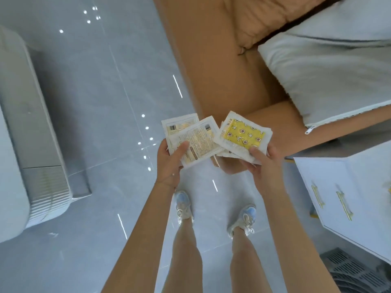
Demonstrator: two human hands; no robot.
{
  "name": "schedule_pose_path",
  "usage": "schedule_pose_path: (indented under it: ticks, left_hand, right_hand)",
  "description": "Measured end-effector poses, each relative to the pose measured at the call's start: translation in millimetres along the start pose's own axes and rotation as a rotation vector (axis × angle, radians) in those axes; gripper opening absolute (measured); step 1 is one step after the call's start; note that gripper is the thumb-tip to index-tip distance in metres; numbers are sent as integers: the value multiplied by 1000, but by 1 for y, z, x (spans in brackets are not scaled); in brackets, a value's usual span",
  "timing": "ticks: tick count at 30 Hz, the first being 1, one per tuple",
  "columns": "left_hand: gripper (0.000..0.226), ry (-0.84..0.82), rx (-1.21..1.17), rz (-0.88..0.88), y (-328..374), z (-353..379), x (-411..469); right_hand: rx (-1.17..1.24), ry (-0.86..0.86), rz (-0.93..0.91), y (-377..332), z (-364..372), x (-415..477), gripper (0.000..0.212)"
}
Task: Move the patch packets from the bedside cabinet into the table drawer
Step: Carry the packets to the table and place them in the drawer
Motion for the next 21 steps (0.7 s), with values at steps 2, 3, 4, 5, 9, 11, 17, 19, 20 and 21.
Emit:
schedule_pose_path:
  ticks: [2, 3, 4, 5, 9, 11, 17, 19, 20, 21]
  left_hand:
    - [35, 29, -37, 6, 22, -43, -1]
    - [35, 42, -48, 11, 34, -63, -1]
    - [36, 53, -58, 14, 45, -83, -2]
    - [36, 63, -71, 17, 55, -100, -3]
    - [33, 110, -127, 32, 90, -155, -7]
    - [36, 134, -175, 38, 105, -177, -9]
    - [37, 207, -316, 64, 147, -225, -6]
    - [32, 230, -343, 77, 162, -237, 3]
    - [30, 245, -352, 82, 170, -242, 8]
    - [29, 261, -355, 85, 178, -248, 14]
  right_hand:
    - [-8, -32, 24, 13, 42, -9, 34]
    - [-23, -40, 35, 20, 62, -13, 35]
    - [-46, -50, 46, 26, 81, -17, 37]
    - [-64, -58, 56, 30, 98, -21, 39]
    - [-110, -113, 84, 39, 162, -31, 38]
    - [-168, -162, 84, 38, 192, -34, 37]
    - [-274, -332, 103, 37, 282, -29, 30]
    - [-313, -375, 103, 35, 313, -20, 32]
    - [-333, -396, 109, 35, 328, -13, 33]
    - [-354, -415, 118, 35, 344, -6, 34]
Point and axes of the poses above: each hand's wrist, its own x-axis towards the middle knuckle, its own z-axis out of the palm, y = z × x, the point moved 2 cm from there along x, towards the middle knuckle, and after that the axes turned 11 degrees about -z, right-handed, at the moved point
